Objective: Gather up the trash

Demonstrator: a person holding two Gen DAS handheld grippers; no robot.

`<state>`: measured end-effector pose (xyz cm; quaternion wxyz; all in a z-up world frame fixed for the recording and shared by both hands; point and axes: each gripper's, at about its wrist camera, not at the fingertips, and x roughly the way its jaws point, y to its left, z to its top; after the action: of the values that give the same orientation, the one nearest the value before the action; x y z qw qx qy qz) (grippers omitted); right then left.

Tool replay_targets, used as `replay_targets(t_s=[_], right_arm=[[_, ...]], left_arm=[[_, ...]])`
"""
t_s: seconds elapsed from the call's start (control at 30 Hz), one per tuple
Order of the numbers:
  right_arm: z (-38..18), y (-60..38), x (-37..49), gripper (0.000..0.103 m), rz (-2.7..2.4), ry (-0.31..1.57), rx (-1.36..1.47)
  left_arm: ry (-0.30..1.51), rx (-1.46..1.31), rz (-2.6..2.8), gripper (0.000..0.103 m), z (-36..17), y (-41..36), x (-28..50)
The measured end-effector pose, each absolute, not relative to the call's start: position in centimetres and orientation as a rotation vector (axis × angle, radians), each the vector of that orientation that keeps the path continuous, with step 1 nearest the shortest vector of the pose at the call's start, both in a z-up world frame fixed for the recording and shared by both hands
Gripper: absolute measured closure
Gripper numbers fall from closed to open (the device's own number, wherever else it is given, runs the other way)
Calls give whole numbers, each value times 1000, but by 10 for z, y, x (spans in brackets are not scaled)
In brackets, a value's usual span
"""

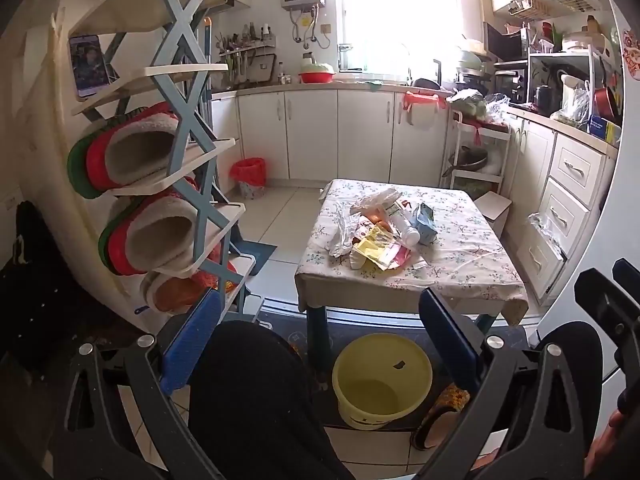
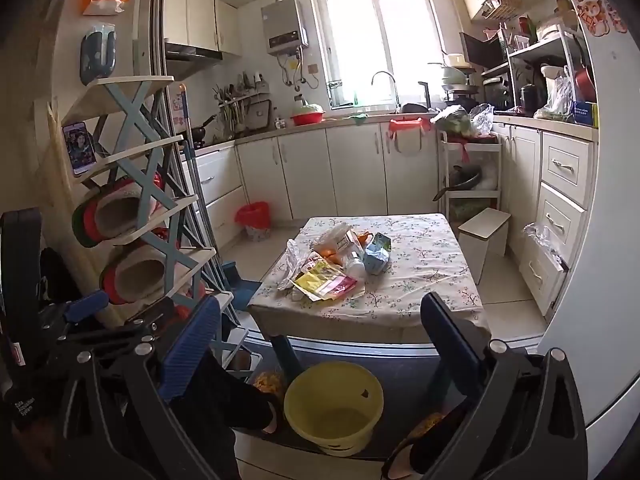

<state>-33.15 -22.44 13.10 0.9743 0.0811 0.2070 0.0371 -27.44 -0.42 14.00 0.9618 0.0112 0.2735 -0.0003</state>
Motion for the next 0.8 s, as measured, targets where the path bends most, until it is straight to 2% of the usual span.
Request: replay_targets(t_s=[0.8], right_arm=[[133,-220,-337,7,71,415,158]], left_arm=[[537,16,5,8,143,-3,-281]])
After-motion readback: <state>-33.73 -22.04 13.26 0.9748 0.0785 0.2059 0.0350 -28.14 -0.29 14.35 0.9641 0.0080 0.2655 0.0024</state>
